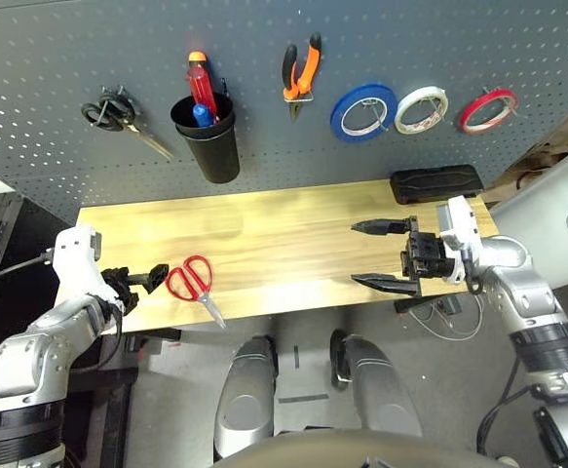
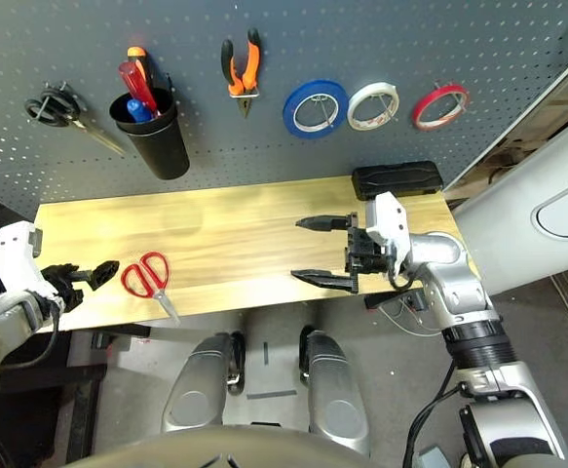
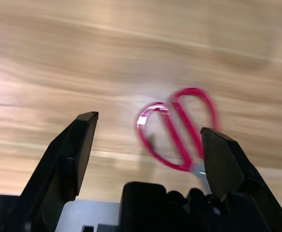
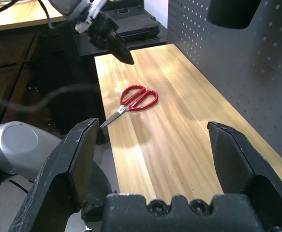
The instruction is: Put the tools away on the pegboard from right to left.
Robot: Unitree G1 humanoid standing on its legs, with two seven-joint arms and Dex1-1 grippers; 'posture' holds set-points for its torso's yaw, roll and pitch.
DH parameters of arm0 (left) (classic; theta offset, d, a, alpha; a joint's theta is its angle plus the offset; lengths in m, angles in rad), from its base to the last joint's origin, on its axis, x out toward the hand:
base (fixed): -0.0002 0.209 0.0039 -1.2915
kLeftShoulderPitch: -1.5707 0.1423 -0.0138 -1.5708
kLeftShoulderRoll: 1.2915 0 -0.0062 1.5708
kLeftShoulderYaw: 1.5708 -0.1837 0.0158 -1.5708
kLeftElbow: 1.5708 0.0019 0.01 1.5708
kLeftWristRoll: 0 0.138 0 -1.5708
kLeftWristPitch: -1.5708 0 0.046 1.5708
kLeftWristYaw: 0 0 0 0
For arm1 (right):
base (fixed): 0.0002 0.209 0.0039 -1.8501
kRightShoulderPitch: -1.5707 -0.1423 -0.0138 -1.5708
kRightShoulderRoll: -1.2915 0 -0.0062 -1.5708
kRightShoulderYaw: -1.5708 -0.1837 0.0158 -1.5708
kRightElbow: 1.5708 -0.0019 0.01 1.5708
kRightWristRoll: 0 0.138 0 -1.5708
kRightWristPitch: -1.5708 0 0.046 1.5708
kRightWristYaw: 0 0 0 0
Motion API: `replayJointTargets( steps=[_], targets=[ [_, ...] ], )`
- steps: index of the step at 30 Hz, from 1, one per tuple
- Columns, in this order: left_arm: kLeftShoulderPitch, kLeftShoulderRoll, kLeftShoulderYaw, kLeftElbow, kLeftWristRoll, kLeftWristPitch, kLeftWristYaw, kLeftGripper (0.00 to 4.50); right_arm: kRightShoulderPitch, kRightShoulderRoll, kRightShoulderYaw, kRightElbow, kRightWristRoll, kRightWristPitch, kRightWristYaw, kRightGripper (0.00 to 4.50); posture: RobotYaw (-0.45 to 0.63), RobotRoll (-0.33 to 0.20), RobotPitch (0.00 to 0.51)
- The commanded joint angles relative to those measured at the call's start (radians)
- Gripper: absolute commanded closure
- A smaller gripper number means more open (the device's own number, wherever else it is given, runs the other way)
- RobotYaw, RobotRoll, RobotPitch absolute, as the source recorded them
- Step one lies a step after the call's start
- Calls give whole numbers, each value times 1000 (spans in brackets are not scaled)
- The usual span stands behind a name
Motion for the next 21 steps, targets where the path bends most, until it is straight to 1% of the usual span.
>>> replayJointTargets(
  steps=[1,4,9,13,21],
  targets=[
    [-7,-27,-25,101,81,-51,18,42,17,4,21,-22,-7,-15,-7,0,51,0,286],
    [-19,-48,-39,145,120,-82,15,42,23,15,36,-45,-6,-13,-18,0,39,0,294],
    [-29,-83,-52,172,159,-98,12,42,44,42,70,-85,-20,-4,-54,0,27,0,303],
    [-28,-92,-47,167,167,-88,1,42,60,44,85,-116,-17,9,-75,0,19,0,315],
    [-24,-108,-48,201,189,-95,-7,42,82,29,92,-155,-1,39,-88,0,10,0,322]
  ],
)
